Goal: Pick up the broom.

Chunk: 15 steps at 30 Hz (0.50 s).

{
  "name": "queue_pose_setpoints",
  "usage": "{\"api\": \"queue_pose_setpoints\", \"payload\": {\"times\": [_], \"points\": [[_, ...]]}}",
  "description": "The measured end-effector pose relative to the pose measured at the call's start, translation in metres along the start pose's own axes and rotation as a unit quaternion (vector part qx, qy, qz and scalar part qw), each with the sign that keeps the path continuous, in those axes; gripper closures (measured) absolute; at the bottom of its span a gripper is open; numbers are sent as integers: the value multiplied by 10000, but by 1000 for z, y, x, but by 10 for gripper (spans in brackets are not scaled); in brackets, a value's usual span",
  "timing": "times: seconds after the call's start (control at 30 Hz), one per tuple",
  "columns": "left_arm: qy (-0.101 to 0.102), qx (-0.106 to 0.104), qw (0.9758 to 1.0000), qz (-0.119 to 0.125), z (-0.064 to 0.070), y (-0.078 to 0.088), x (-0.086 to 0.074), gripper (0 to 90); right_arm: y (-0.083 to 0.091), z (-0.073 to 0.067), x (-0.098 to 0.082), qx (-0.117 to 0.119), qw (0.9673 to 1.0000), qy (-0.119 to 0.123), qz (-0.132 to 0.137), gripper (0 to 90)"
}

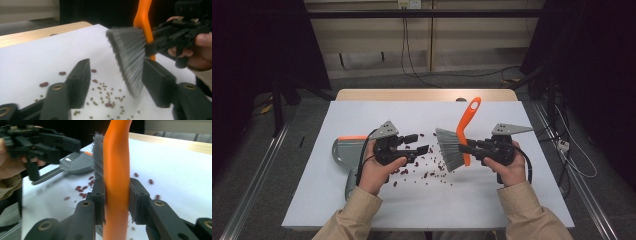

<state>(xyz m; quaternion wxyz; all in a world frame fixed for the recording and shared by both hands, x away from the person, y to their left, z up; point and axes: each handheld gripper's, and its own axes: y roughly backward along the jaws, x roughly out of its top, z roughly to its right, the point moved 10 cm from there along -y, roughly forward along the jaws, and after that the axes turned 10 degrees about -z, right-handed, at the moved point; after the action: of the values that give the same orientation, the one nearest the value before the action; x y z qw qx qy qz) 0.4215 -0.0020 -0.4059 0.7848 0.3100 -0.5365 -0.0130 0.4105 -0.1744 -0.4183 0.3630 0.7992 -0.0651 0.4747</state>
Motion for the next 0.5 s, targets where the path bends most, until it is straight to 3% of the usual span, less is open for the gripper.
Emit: {"api": "queue_pose_setpoints", "payload": {"times": [0.13, 0.23, 0.5], "points": [[-129, 126, 9998, -79, -1, 0, -1, 295, 7, 12, -3, -388, 9991, 27, -166, 698], [-178, 205, 9996, -124, -4, 0, -3, 249, 11, 22, -5, -643, 9976, -88, -254, 698], [-186, 305, 9993, -146, -12, 5, -5, 169, 21, 37, -9, -945, 9948, -219, -301, 698]]}}
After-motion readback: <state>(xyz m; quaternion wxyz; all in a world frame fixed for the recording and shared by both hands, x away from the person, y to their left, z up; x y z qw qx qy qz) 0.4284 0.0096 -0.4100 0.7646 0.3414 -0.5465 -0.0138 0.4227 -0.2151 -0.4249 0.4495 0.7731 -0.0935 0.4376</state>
